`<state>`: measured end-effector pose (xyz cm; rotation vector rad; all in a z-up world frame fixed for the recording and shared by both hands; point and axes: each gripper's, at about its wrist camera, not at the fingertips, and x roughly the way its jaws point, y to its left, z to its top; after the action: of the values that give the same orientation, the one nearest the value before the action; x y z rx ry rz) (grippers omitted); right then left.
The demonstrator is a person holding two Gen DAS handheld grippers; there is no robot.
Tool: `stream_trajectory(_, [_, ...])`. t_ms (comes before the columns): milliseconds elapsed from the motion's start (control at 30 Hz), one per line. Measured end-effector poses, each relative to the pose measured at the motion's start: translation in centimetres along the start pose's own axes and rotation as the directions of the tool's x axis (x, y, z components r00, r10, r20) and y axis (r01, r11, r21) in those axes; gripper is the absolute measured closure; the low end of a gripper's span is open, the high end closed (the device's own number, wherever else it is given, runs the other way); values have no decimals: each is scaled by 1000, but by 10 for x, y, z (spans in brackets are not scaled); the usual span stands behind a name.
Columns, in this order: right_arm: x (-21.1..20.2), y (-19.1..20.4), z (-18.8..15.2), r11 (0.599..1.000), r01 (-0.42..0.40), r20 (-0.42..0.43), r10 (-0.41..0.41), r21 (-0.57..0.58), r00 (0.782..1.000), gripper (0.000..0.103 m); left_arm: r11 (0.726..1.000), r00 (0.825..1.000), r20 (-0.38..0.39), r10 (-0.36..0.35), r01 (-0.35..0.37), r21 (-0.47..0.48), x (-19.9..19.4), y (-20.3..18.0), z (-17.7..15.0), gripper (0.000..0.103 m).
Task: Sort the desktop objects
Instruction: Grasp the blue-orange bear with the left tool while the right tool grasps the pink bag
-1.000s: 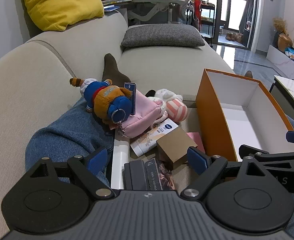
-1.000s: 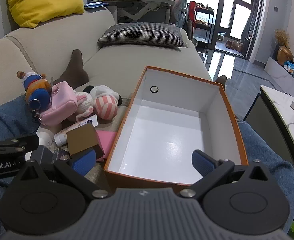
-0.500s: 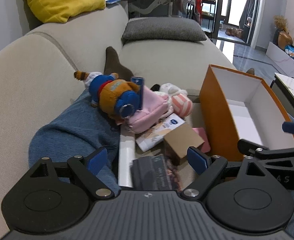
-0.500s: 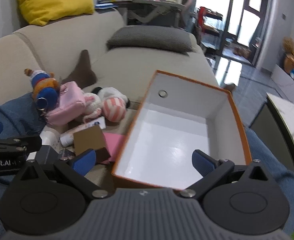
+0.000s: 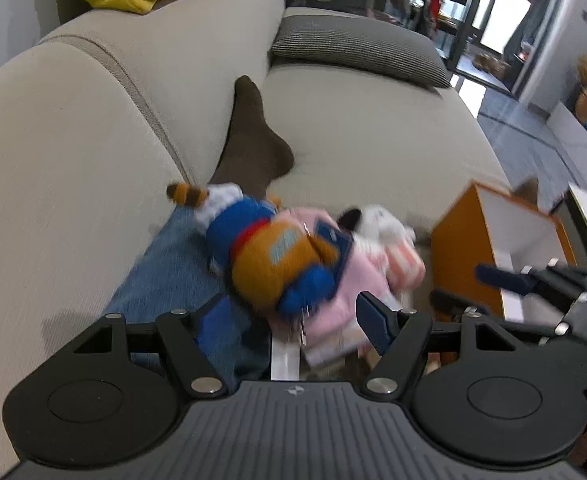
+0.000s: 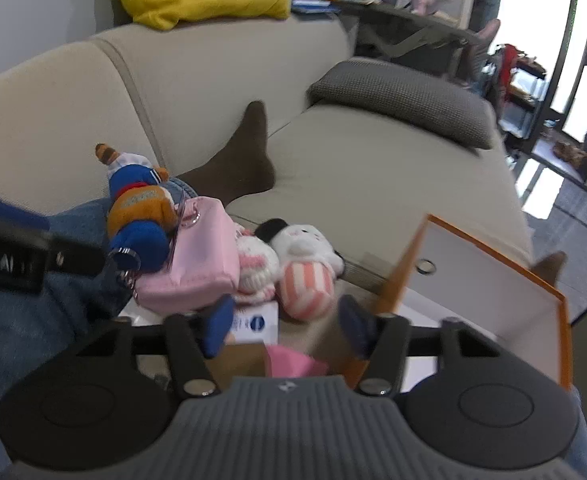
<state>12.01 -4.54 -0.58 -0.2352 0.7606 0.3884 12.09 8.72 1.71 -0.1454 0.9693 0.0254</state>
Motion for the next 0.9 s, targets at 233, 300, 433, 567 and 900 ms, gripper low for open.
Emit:
stream_trajectory(233, [49,-1,34,989,-149,-54,149,11,987,55,987,994,-105,-33,15,-161,49,26,31,20])
stream_trajectory(300, [61,3,42,981,-194,-66,193,-3,979,55,984,991,-132,-35,12,-178,59,30,36,19])
stream_trajectory(433, [85,8,52,960,-280,-108,277,-9,955,58,977,982,-175,-65,27,-214,74,36,43,16])
stream_trajectory(567, [108,8,54,935,-354,-165,354,33,921,62,968,977,-193,-86,37,-247,85,41,48,13])
stream_trajectory(900, [102,9,50,906,-413,-185,423,92,887,73,955,957,-253,-141,64,-289,100,50,37,8])
